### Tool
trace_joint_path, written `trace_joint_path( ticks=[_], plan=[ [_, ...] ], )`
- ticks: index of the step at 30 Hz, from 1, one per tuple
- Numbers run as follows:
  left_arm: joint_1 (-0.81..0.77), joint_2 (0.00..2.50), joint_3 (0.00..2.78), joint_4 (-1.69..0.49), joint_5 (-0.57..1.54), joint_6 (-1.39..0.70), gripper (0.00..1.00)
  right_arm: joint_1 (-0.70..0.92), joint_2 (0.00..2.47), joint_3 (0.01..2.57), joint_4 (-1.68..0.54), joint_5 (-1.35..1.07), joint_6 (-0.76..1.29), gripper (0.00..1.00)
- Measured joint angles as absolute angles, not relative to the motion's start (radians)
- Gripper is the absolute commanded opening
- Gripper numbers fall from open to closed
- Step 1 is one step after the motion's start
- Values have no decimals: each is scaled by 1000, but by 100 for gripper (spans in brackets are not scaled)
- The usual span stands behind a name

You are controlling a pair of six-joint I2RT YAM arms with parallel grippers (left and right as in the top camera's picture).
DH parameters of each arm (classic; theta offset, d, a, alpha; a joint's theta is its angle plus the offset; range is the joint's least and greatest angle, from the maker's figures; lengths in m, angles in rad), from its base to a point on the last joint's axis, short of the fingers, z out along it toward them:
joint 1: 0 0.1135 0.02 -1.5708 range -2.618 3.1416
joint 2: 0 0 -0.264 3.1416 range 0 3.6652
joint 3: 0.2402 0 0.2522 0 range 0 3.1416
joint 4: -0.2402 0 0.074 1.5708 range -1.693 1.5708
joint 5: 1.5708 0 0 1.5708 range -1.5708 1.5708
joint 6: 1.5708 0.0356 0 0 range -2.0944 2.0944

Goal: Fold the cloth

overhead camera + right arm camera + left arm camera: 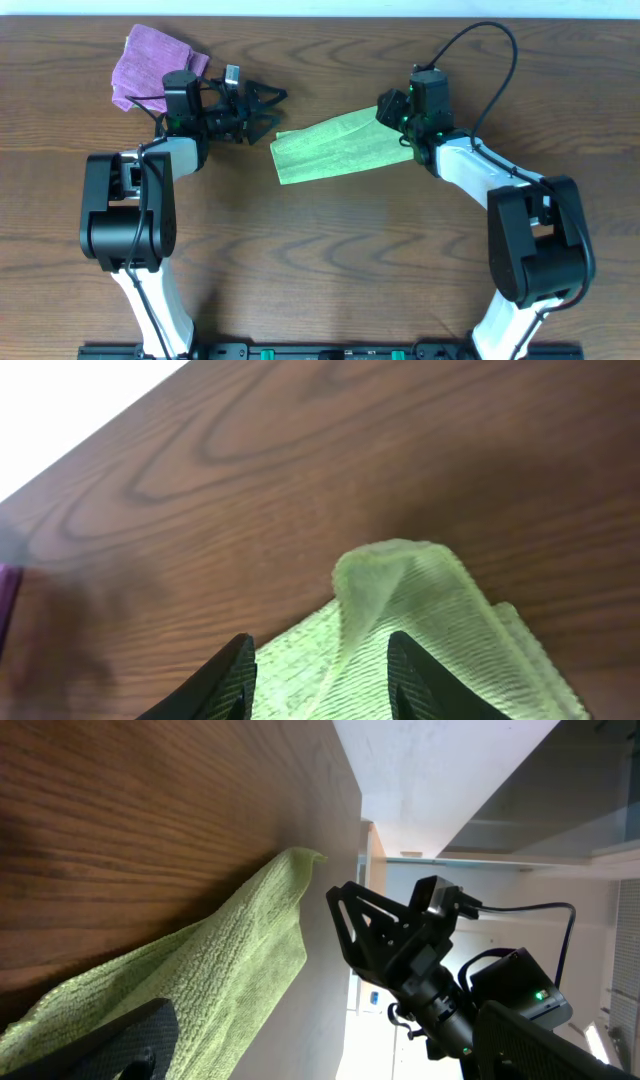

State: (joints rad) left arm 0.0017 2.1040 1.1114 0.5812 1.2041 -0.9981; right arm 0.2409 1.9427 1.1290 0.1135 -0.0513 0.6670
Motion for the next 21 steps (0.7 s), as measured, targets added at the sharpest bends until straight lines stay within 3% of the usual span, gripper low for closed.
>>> trace_joint_path(
  ticks=[21],
  plan=[
    [2, 2104, 1111, 581, 1203, -998, 95, 241, 2023, 1183, 125, -25, 673, 38]
  ],
)
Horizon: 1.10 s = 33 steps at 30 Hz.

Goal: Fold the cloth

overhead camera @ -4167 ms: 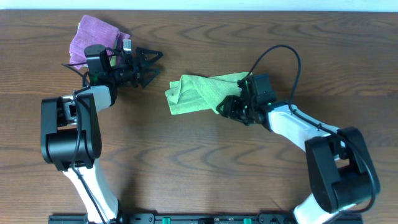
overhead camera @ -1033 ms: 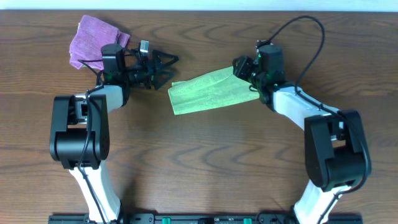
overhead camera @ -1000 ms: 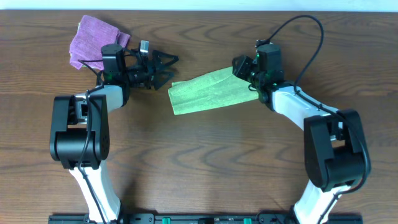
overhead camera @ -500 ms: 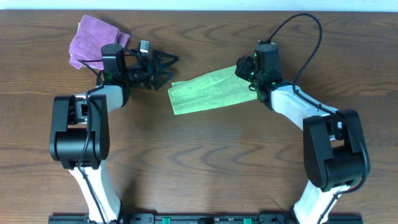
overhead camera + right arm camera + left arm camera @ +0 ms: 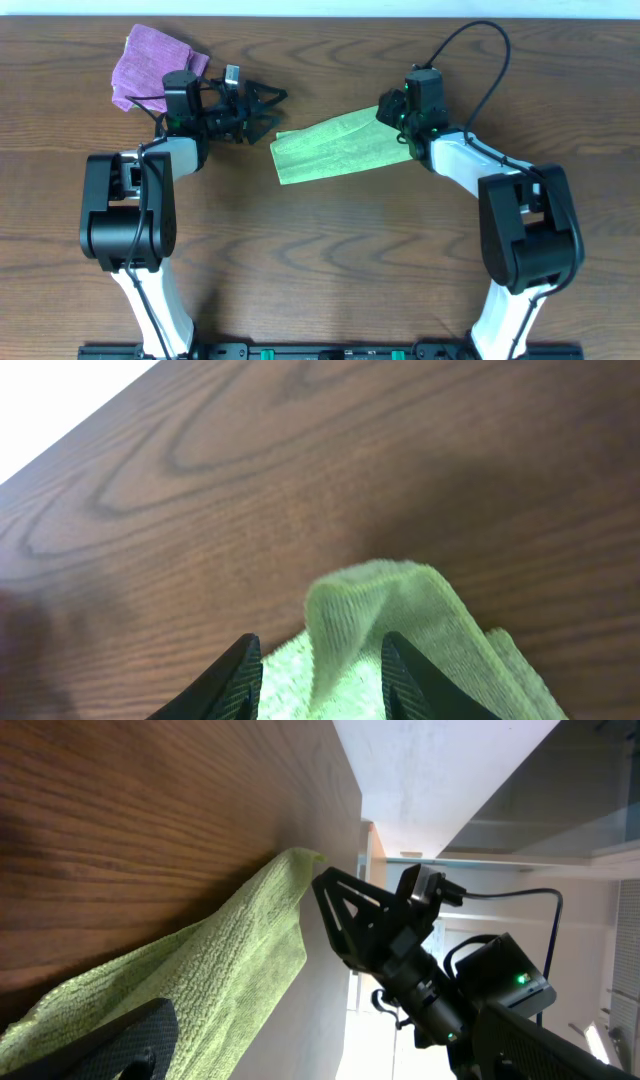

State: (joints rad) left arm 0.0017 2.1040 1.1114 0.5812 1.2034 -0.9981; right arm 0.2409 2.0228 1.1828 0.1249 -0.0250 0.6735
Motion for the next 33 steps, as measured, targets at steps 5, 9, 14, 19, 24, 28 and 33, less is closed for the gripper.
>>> trace_joint_path(
  ticks=[5, 9, 14, 19, 24, 28, 33],
  plan=[
    [2, 2104, 1111, 581, 1201, -999, 95, 241, 2056, 1212, 125, -25, 678, 33],
    [2, 2104, 1111, 581, 1200, -999, 95, 241, 2069, 1218, 116, -25, 678, 33],
    [2, 2104, 1111, 581, 1200, -999, 95, 241, 2069, 1219, 113, -25, 678, 32],
    [2, 2104, 1111, 581, 1200, -999, 95, 241, 2069, 1219, 112, -25, 678, 31],
    [2, 2104, 1111, 581, 1200, -999, 95, 241, 2073, 1219, 113, -25, 678, 28],
    [2, 2104, 1111, 581, 1200, -998, 95, 241, 2085, 1224, 113, -27, 679, 5],
    [2, 2104, 1111, 581, 1200, -998, 95, 241, 2090, 1225, 113, -28, 686, 2]
  ],
)
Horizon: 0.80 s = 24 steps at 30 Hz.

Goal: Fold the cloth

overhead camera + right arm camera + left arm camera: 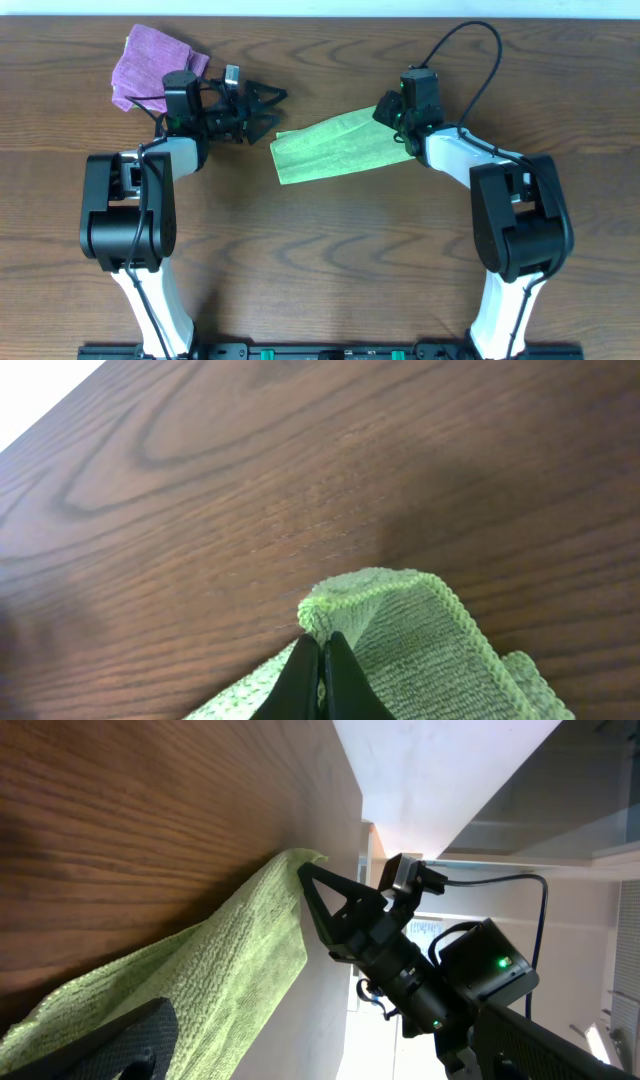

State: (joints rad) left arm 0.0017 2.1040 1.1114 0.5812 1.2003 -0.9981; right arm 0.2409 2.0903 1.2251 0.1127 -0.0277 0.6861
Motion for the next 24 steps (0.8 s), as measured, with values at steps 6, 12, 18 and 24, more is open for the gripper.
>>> trace_joint_path(
  ticks=[6, 12, 18, 24],
  plan=[
    [3, 2104, 1111, 581, 1200, -999, 95, 241, 2090, 1228, 90, -33, 686, 1],
    [17, 2104, 1111, 581, 1201, -999, 95, 241, 2070, 1229, -44, -37, 676, 1],
    [36, 2104, 1111, 582, 1209, -1013, 95, 241, 1987, 1230, -170, -38, 661, 1],
    [38, 2104, 1111, 584, 1229, -1024, 95, 241, 1956, 1230, -254, -36, 650, 1]
  ],
)
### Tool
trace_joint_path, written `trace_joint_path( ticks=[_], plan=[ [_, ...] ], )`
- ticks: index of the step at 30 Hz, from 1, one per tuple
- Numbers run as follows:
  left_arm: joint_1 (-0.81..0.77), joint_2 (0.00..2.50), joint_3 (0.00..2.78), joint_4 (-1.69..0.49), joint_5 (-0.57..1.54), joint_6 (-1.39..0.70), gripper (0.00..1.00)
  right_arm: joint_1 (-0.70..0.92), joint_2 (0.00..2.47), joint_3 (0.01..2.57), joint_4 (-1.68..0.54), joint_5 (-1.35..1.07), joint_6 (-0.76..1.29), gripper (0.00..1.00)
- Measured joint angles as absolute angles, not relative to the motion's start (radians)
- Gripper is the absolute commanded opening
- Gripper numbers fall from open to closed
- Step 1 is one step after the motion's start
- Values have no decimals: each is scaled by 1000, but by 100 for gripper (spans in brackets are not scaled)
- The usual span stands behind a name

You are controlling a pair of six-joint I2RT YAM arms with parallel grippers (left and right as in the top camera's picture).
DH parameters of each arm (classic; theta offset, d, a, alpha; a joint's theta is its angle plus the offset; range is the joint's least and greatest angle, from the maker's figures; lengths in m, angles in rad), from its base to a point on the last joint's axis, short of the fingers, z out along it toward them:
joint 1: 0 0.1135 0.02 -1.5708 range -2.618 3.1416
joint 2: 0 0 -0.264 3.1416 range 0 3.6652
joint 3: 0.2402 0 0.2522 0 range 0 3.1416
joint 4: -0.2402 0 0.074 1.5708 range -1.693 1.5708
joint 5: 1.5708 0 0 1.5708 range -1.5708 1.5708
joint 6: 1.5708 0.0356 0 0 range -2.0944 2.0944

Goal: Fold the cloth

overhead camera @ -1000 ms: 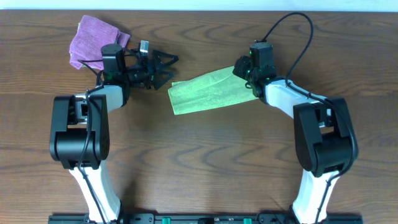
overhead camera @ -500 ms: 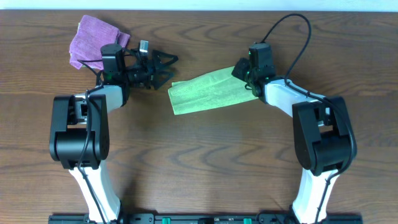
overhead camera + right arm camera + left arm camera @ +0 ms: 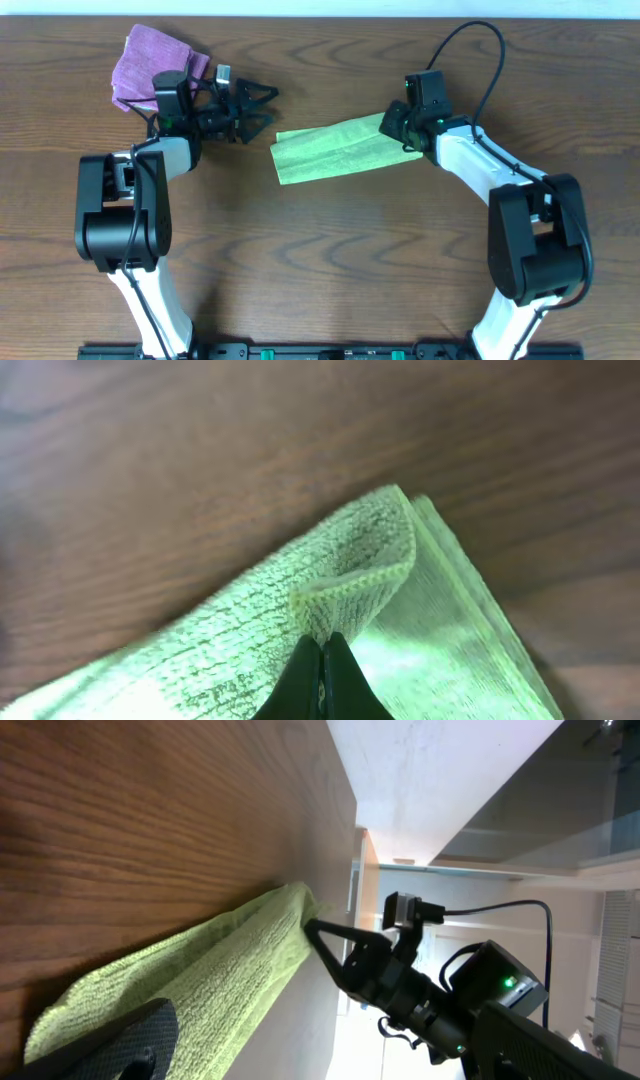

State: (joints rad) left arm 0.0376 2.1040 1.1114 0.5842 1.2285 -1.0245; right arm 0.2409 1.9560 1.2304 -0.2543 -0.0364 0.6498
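A green cloth (image 3: 335,146) lies folded into a long strip on the wooden table, between the two arms. My right gripper (image 3: 392,124) is shut on the strip's far right corner; in the right wrist view (image 3: 322,645) the pinched edge curls up above the rest of the green cloth (image 3: 200,660). My left gripper (image 3: 262,108) stands open to the left of the strip, a little beyond its left end, with nothing between its fingers. The left wrist view shows the green cloth (image 3: 190,970) stretching away toward the right arm.
A crumpled purple cloth (image 3: 140,62) lies at the far left of the table (image 3: 320,260), behind my left arm. A black cable (image 3: 480,50) loops over the table's far right part.
My right gripper, shut on the cloth's right corner, has moved slightly toward the near side and lifted that corner over the strip. My left arm has shifted a little to the left.
At first my right gripper stood open around the raised right corner of the green strip. It stayed open a moment later, then it was shut on that corner. Now the corner is drawn a little over the strip. My left gripper stayed open throughout.
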Motion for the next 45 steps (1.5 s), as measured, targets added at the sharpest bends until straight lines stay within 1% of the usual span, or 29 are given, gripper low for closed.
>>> trace_joint_path(
  ticks=[6, 8, 9, 10, 11, 13, 16, 21, 22, 23, 24, 25, 26, 30, 33, 37, 40, 45],
  plan=[
    [38, 2104, 1111, 584, 1231, -1025, 95, 241, 1956, 1230, -353, -4, 643, 1],
    [38, 2104, 1111, 584, 1231, -1025, 95, 241, 1956, 1230, -363, 15, 644, 16],
    [38, 2104, 1111, 584, 1231, -1025, 95, 241, 1956, 1230, -364, 26, 645, 26],
    [38, 2104, 1111, 584, 1231, -1025, 95, 241, 1956, 1230, -364, 36, 634, 42],
    [38, 2104, 1111, 584, 1231, -1025, 95, 241, 1956, 1230, -363, 41, 634, 50],
    [38, 2104, 1111, 584, 1231, -1025, 95, 241, 1956, 1230, -363, 47, 621, 56],
    [38, 2104, 1111, 584, 1232, -1029, 95, 241, 1956, 1230, -363, 45, 619, 58],
    [38, 2104, 1111, 591, 1232, -1029, 97, 241, 1949, 1230, -364, 6, 618, 58],
    [38, 2104, 1111, 602, 1232, -1029, 95, 241, 1941, 1230, -365, -1, 618, 58],
    [37, 2104, 1111, 612, 1232, -1030, 83, 241, 1929, 1230, -366, -3, 618, 59],
    [35, 2103, 1111, 621, 1230, -1033, 47, 241, 1911, 1230, -366, -4, 617, 62],
    [32, 2102, 1111, 626, 1229, -1032, 22, 241, 1891, 1230, -367, -2, 616, 64],
    [28, 2099, 1112, 629, 1225, -1028, 6, 241, 1871, 1230, -367, 1, 615, 65],
    [-7, 2087, 1112, 632, 1208, -1015, 6, 241, 1779, 1230, -373, 28, 599, 68],
    [-72, 2080, 1113, 563, 1172, -965, 6, 234, 1741, 1231, -377, 39, 584, 69],
    [-159, 2079, 1118, 411, 1101, -883, 6, 213, 1744, 1231, -405, 41, 579, 68],
    [-211, 2078, 1121, 256, 1033, -807, 6, 198, 1744, 1231, -425, 41, 575, 69],
    [-245, 2078, 1123, 39, 886, -696, 6, 191, 1744, 1231, -430, 41, 557, 69]
  ],
)
